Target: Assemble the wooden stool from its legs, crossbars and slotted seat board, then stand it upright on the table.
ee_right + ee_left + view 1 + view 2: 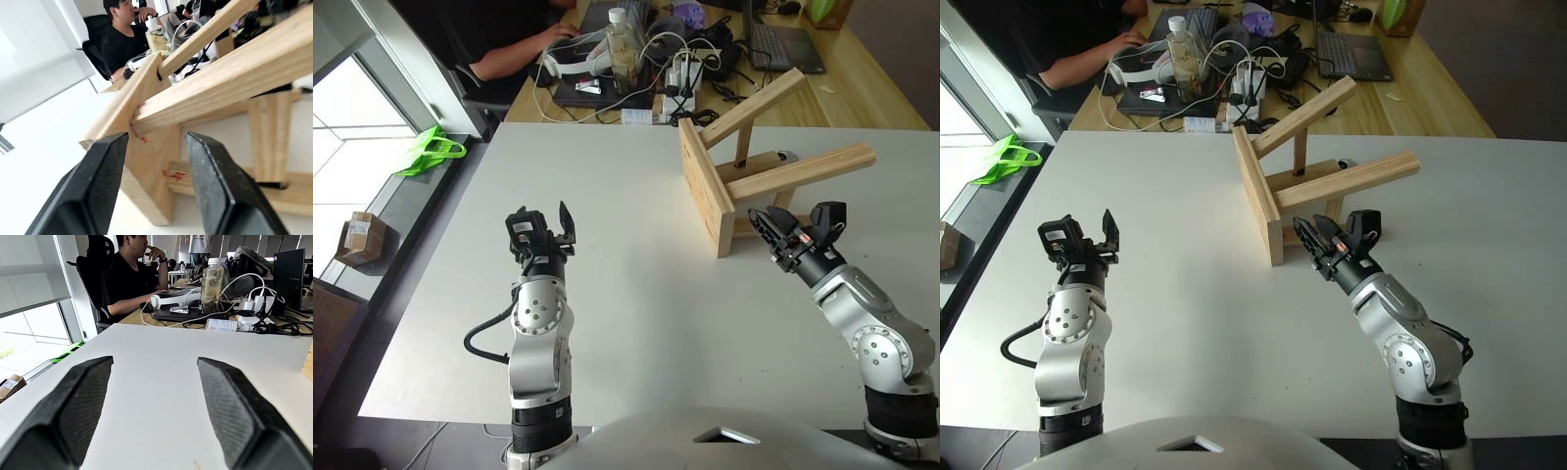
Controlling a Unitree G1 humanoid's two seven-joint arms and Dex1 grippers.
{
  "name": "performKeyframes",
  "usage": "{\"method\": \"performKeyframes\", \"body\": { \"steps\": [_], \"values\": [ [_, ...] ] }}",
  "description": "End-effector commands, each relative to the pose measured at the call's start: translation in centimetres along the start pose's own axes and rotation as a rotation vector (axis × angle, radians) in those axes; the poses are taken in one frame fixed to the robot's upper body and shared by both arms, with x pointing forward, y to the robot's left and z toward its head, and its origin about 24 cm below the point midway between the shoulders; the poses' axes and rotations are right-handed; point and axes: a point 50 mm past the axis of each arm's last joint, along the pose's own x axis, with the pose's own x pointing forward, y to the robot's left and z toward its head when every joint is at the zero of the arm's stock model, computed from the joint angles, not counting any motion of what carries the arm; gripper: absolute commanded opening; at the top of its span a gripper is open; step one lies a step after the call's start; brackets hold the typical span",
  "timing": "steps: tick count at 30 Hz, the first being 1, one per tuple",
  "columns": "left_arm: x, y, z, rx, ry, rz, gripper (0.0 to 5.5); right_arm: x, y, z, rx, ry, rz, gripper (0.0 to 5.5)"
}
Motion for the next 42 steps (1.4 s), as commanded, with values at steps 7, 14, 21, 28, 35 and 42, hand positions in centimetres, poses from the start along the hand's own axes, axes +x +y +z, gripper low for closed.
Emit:
{"method": "performKeyframes", "body": {
  "steps": [7, 14, 21, 28, 35, 42],
  "values": [
    [-0.4, -0.2, 0.0, -0.005, -0.007, 0.028, 3.22, 1.5, 0.9, 0.0, -1.827, -0.195, 0.211, 3.16],
    [-0.3, -0.4, 0.0, -0.011, -0.006, 0.025, 3.22, 3.9, 0.5, -0.3, -2.118, -0.237, 0.151, 3.16],
    [-0.3, -0.6, 0.0, -0.015, -0.007, 0.025, 3.22, 5.5, -1.6, 0.2, -2.151, -0.116, 0.03, 3.16],
    [-0.3, -0.7, 0.0, -0.017, -0.006, 0.019, 3.22, 6.7, -2.2, -0.3, -2.01, -0.029, -0.004, 2.74],
    [-0.2, -0.8, 0.1, -0.016, -0.009, 0.01, 3.22, 6.9, -2.2, -0.6, -1.91, 0.005, -0.001, 1.57],
    [-0.2, -0.8, 0.2, -0.014, -0.011, 0.004, 3.22, 7.0, -2.1, 0.0, -1.872, -0.016, -0.019, 1.14]
  ]
}}
